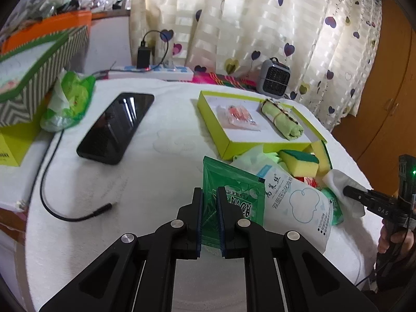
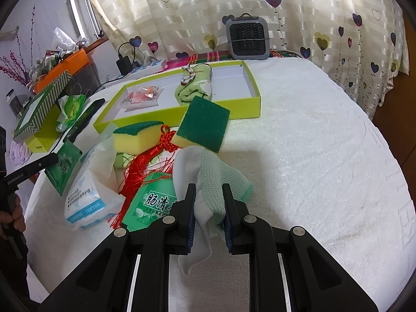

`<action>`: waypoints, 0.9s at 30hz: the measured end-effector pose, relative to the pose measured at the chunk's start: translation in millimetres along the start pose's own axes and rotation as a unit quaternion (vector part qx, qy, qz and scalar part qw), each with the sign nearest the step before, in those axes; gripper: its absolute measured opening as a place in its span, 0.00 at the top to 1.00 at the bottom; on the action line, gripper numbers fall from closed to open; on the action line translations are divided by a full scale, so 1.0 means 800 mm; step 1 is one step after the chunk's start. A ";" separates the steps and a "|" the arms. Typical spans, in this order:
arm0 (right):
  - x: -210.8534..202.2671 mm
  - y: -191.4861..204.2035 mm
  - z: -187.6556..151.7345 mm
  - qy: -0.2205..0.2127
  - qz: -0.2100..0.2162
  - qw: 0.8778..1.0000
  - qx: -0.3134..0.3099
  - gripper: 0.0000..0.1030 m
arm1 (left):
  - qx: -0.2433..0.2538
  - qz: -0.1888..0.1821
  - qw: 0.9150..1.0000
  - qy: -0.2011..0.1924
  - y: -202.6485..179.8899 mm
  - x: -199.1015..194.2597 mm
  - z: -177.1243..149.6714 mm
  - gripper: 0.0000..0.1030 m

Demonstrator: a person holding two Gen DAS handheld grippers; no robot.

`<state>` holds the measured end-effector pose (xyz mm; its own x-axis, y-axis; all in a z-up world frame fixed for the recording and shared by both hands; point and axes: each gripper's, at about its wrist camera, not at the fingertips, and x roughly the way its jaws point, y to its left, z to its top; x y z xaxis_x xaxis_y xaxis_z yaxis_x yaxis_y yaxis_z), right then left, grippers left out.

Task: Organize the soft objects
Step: 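Carry the knit cloth and green packet over the box lid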

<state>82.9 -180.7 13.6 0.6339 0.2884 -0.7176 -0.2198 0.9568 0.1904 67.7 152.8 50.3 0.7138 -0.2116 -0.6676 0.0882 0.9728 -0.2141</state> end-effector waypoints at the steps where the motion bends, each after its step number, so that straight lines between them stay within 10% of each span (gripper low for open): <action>1: -0.001 0.000 0.001 -0.001 0.001 1.000 -0.001 0.82 | 0.000 0.000 1.000 -0.001 -0.002 -0.001 0.001 0.91; 27: -0.036 0.010 0.029 -0.050 0.021 0.998 -0.023 0.82 | 0.035 0.024 0.999 -0.030 -0.053 -0.021 0.027 0.91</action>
<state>79.7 -180.9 51.3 0.6932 0.3325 -0.6395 -0.2796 0.9418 0.1866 67.4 116.9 86.0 0.7582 -0.1601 -0.6320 0.0988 0.9864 -0.1315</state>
